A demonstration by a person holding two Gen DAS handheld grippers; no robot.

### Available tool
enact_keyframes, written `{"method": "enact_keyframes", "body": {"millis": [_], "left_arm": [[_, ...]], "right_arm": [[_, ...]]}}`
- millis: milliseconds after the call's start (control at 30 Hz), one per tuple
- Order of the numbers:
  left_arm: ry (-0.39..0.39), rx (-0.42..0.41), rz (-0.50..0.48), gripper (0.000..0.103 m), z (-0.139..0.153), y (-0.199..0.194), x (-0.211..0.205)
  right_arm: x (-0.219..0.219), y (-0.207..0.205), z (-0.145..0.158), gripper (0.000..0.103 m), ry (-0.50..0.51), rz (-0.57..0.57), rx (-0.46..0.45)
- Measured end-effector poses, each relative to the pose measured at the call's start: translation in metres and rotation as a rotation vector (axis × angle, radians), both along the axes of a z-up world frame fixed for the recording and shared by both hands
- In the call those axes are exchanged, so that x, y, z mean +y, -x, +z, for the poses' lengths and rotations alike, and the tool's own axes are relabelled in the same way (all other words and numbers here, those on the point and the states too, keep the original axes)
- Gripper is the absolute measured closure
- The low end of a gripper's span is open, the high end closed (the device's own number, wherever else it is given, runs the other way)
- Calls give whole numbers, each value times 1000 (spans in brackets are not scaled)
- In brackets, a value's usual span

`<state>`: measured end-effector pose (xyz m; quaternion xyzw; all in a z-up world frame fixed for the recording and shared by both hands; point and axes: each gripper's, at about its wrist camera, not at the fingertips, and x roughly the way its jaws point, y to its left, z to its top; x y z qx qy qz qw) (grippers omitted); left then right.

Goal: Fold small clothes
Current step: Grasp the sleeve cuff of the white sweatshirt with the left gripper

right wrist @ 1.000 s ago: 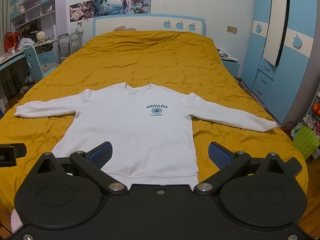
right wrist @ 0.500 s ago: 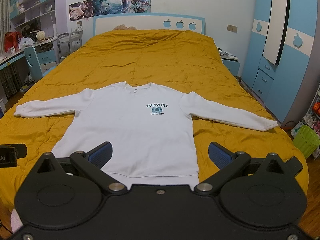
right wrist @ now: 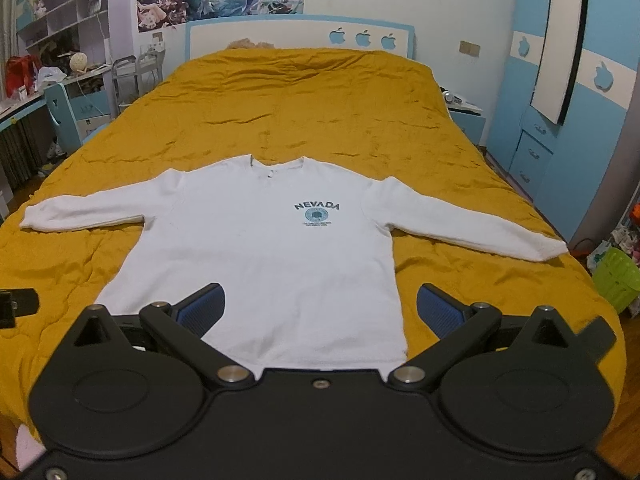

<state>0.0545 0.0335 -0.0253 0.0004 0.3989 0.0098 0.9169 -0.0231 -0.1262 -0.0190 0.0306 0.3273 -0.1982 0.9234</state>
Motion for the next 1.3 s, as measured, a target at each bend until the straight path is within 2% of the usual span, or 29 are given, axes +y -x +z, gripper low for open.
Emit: {"method": "enact_keyframes", "body": {"millis": [133, 300, 367, 500, 667, 767, 900, 1000, 1067, 1167, 1200, 1267, 1300], "left_arm": [[71, -41, -1, 0, -4, -30, 33], [257, -59, 16, 0, -21, -87, 102], [271, -89, 73, 0, -29, -110, 131], [328, -160, 267, 0, -57, -170, 211], [441, -240, 446, 0, -102, -237, 303], [540, -242, 543, 0, -138, -278, 353], [664, -217, 662, 0, -186, -319, 394], [710, -214, 726, 0, -212, -338, 415], [740, -234, 746, 0, -224, -347, 426], [750, -283, 719, 0, -228, -355, 432], [754, -295, 704, 1, -228, -359, 432], [773, -290, 677, 22, -229, -365, 428], [790, -278, 677, 39, -231, -368, 429]], "right_arm": [[-7, -27, -4, 0, 13, 13, -20], [-18, -76, -14, 0, 0, 29, -26], [-21, -95, -22, 0, -15, 26, -34], [-23, -135, -43, 0, -53, 19, -12], [-13, -178, -70, 0, -20, 38, 34], [-5, -201, -85, 0, -3, 55, 63], [3, -224, -101, 0, 13, 64, 100], [7, -233, -108, 0, 14, 71, 91], [8, -237, -111, 0, 18, 82, 80], [11, -247, -116, 0, 24, 100, 68], [11, -249, -117, 0, 22, 104, 69], [13, -255, -122, 0, 18, 110, 76], [14, -259, -124, 0, 17, 112, 81]]}}
